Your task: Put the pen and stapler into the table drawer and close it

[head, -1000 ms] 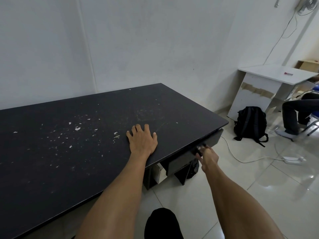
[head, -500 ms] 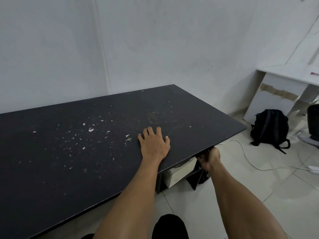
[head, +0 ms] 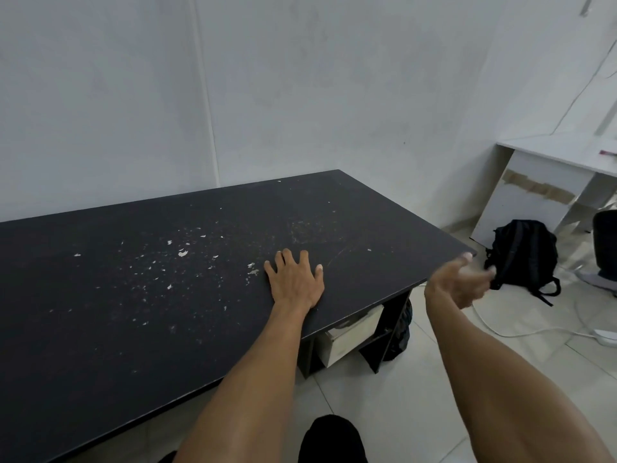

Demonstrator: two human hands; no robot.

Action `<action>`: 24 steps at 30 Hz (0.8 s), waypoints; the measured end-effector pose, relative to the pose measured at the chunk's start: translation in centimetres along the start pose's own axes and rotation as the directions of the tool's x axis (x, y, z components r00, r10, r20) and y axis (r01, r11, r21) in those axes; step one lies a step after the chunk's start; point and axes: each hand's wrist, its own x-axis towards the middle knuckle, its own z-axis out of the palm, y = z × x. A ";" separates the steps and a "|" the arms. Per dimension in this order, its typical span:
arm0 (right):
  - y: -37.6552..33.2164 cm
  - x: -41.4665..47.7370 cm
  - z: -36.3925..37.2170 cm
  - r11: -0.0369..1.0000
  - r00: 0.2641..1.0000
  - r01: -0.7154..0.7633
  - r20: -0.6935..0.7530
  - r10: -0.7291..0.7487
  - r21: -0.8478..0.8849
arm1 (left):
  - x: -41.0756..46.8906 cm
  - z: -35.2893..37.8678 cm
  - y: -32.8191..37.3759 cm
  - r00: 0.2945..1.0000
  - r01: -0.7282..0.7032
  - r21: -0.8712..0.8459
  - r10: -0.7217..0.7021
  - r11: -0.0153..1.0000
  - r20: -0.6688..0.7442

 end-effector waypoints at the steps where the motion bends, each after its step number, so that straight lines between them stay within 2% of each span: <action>1: -0.2 0.0 0.2 0.960 0.972 0.226 0.100 -0.212 -0.166 | 0.0 -0.2 -0.4 1.000 0.012 0.013 -0.012 1.000 0.003; 2: -0.3 -0.2 0.5 0.845 0.894 0.437 0.257 -0.368 -0.309 | 0.1 -0.4 -1.1 1.000 0.023 0.024 -0.023 0.999 0.003; 3: -0.4 -0.9 0.8 0.700 0.790 0.600 0.425 -0.443 -0.386 | 0.0 -0.7 -1.9 0.999 0.037 0.029 -0.037 0.999 0.004; 5: -0.4 -3.4 2.1 0.484 0.599 0.780 0.697 -0.394 -0.397 | -0.2 -1.4 -4.1 0.998 0.068 0.033 -0.068 0.997 0.002; 6: -0.3 -5.2 2.9 0.427 0.522 0.824 0.791 -0.318 -0.372 | -0.4 -1.8 -5.3 0.996 0.087 0.026 -0.088 0.996 0.005; 9: 0.3 -12.4 5.6 0.388 0.342 0.883 0.928 -0.148 -0.263 | -1.4 -3.4 -10.0 0.987 0.161 0.028 -0.161 0.987 0.007; 13: 0.8 -23.7 8.2 0.331 0.099 0.942 0.989 -0.112 -0.057 | -3.5 -6.1 -16.9 0.957 0.289 0.044 -0.289 0.956 -0.013; 16: 1.2 -30.4 8.9 0.336 -0.013 0.940 0.993 -0.120 0.053 | -5.4 -8.1 -21.6 0.930 0.367 0.033 -0.367 0.930 -0.015; 18: 1.2 -33.6 9.1 0.330 -0.060 0.939 0.991 -0.123 0.097 | -6.5 -9.6 -24.1 0.916 0.402 0.033 -0.402 0.915 -0.017; 21: 1.4 -36.2 9.2 0.344 -0.086 0.931 0.990 -0.114 0.120 | -7.4 -11.4 -26.8 0.913 0.407 0.028 -0.406 0.913 -0.041; 24: -0.6 -37.5 9.7 0.397 -0.089 0.900 0.969 -0.232 0.178 | -6.9 -14.1 -28.0 0.918 0.391 0.028 -0.387 0.920 -0.086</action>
